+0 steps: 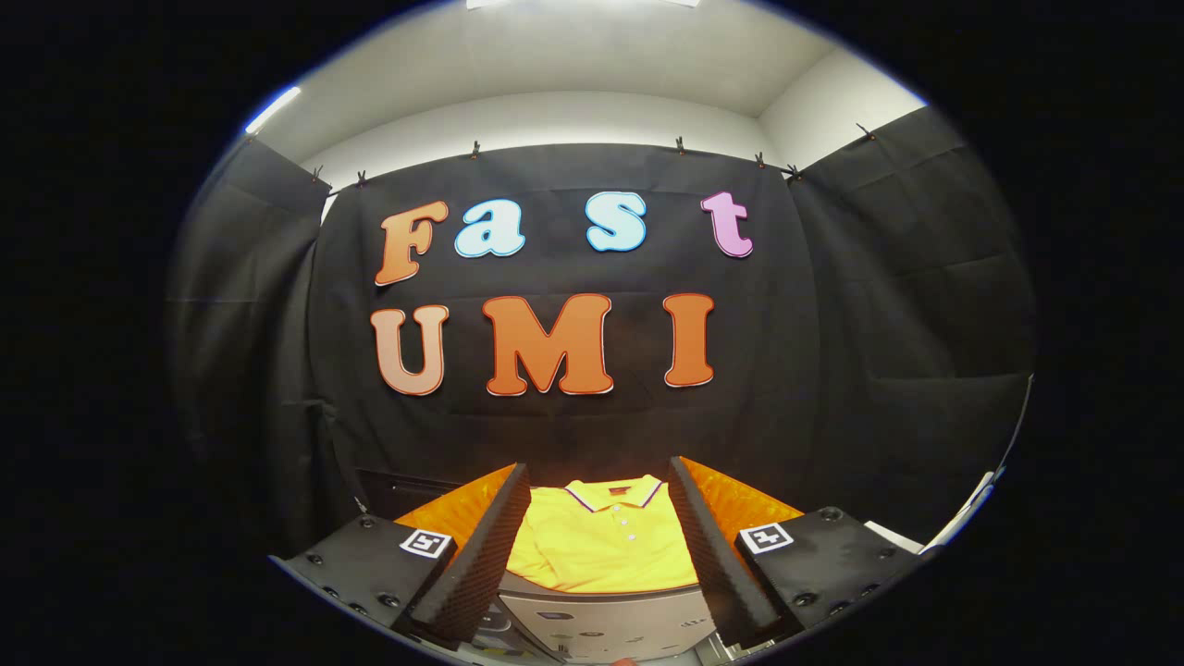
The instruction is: Put the clothes into the washing machine and then close the washing machine lid.
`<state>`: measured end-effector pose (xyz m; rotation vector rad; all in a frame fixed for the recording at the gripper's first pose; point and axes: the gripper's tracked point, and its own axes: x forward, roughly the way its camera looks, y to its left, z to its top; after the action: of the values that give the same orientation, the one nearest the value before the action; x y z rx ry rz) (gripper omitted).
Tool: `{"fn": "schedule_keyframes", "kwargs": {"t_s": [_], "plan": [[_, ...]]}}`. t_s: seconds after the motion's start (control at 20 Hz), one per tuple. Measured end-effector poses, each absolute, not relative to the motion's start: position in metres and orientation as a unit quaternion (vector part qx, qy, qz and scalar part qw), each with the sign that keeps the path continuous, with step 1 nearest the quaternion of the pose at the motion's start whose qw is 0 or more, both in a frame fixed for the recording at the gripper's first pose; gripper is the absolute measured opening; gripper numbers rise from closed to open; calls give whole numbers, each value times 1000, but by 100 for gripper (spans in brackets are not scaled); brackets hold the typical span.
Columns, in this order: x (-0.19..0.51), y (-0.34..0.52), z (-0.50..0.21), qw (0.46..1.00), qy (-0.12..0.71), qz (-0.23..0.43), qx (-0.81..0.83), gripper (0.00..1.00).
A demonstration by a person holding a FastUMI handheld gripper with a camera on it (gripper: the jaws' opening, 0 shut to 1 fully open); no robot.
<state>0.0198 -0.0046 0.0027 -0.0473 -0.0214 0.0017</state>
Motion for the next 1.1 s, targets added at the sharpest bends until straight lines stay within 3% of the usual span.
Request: {"fn": "schedule_keyframes", "kwargs": {"t_s": [0.5,1.1], "plan": [[40,-9,-6,1000,10,7,-27,97],[26,-14,-59,987,160,10,-19,97]]}}
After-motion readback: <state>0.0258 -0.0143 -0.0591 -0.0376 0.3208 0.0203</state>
